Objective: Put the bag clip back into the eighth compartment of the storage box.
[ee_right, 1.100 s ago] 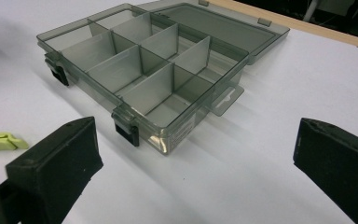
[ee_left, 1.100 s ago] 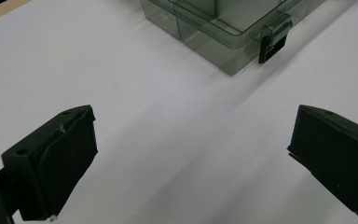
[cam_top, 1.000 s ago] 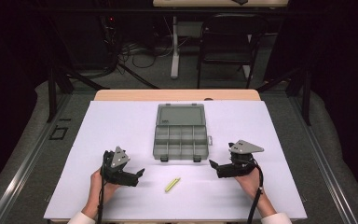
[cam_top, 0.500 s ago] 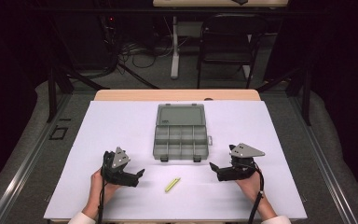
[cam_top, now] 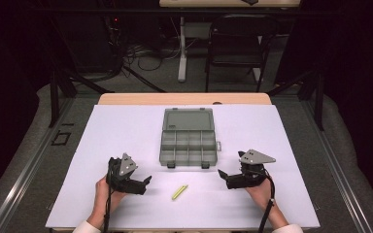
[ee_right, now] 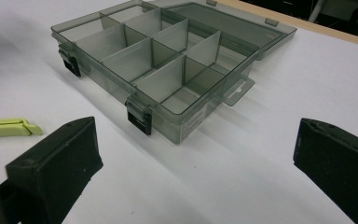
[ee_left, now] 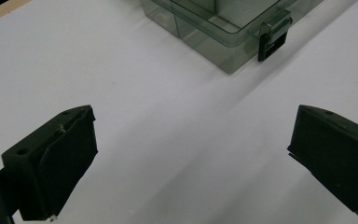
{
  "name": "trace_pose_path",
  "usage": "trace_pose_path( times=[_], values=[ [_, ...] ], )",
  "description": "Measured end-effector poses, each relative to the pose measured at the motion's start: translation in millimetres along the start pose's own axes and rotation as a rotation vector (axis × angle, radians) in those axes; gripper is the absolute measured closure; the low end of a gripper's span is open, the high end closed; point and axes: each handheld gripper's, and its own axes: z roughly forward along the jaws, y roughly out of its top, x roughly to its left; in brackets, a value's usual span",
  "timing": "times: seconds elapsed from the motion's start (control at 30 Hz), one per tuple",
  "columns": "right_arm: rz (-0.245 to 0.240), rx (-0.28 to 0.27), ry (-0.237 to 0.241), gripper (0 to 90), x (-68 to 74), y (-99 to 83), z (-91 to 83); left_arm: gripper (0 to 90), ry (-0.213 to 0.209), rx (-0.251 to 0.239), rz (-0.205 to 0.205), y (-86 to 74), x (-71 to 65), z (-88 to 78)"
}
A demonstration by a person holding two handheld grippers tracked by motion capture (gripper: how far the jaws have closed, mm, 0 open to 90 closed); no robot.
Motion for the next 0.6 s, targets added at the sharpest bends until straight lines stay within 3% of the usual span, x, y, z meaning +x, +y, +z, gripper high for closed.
trace_pose_path(
  times=[0.6],
  values=[
    [-0.015,0.021,0.001,0.0,2.1,-2.4,1.1,0.0,-0.042,-0.002,0.016,17.6,-31.4,-3.3]
  ],
)
